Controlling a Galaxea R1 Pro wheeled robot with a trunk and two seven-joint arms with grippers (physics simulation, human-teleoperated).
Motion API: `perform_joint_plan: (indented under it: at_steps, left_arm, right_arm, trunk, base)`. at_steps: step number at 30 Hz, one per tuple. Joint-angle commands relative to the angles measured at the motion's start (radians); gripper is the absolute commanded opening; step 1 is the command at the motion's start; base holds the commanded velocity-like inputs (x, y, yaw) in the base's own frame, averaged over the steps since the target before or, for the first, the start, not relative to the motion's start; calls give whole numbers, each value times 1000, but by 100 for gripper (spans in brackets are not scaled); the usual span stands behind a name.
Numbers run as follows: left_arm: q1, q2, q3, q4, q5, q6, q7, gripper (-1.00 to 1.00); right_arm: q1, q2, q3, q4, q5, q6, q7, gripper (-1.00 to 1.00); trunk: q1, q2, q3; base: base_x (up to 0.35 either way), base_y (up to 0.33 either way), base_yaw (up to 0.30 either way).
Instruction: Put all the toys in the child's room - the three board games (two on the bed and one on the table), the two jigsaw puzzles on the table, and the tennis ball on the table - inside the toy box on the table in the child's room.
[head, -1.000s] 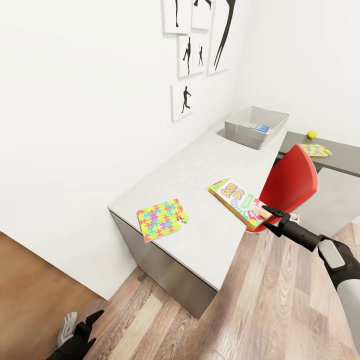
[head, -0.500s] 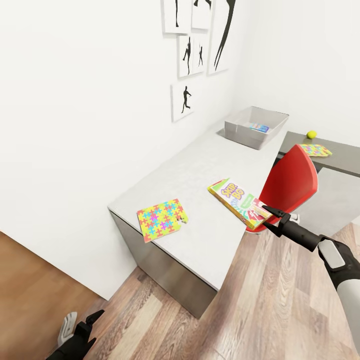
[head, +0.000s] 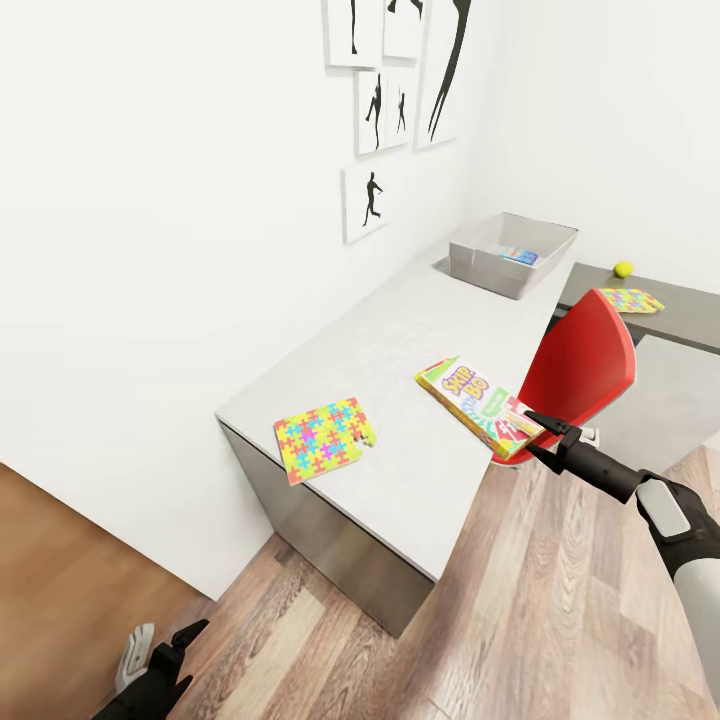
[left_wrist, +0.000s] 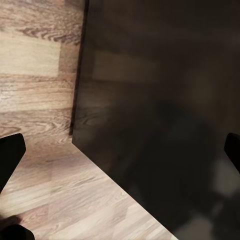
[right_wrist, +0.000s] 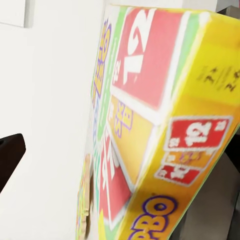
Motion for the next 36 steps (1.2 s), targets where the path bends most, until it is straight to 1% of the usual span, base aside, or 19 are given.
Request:
perform_joint_plan:
  at_steps: [1,10,21,27,28,33,36]
  left_arm:
    - [-1,0,3,0,3,8,-1,100]
    - [-1,0,2,0,3,8,-1,100]
    - [-1,0,3,0,3,8,-1,100]
    - [-1,0,3,0,3,8,-1,100]
    - [-1,0,3,0,3,8,-1,100]
    - [-1,0,3,0,3,8,-1,100]
    - [-1,0,3,0,3,8,-1,100]
  right_arm:
    - [-1,0,-2,0,1,4,2,100]
    - [-1,0,-2,0,1,5,2,100]
    - [0,0,-3,1,0,5,0,100]
    - [1,0,-4,1,0,4,-1,100]
    - [1,0,-4,1,-1,5,-1,-100]
    - [1,-1,-4,0,-1,5,-2,-100]
    - [1,-9,-4,-1,-1,5,-3,-100]
  trunk:
    - [0,0,-1]
    - [0,0,-1]
    - [0,0,-1]
    - [0,0,-1]
    - [0,0,-1]
    - [0,0,-1]
    - [0,0,-1]
  base:
    - [0,0,0]
    - [0,0,26]
    - [0,0,171]
    - [0,0,75]
    - [0,0,38]
    - [0,0,22]
    - [0,0,10]
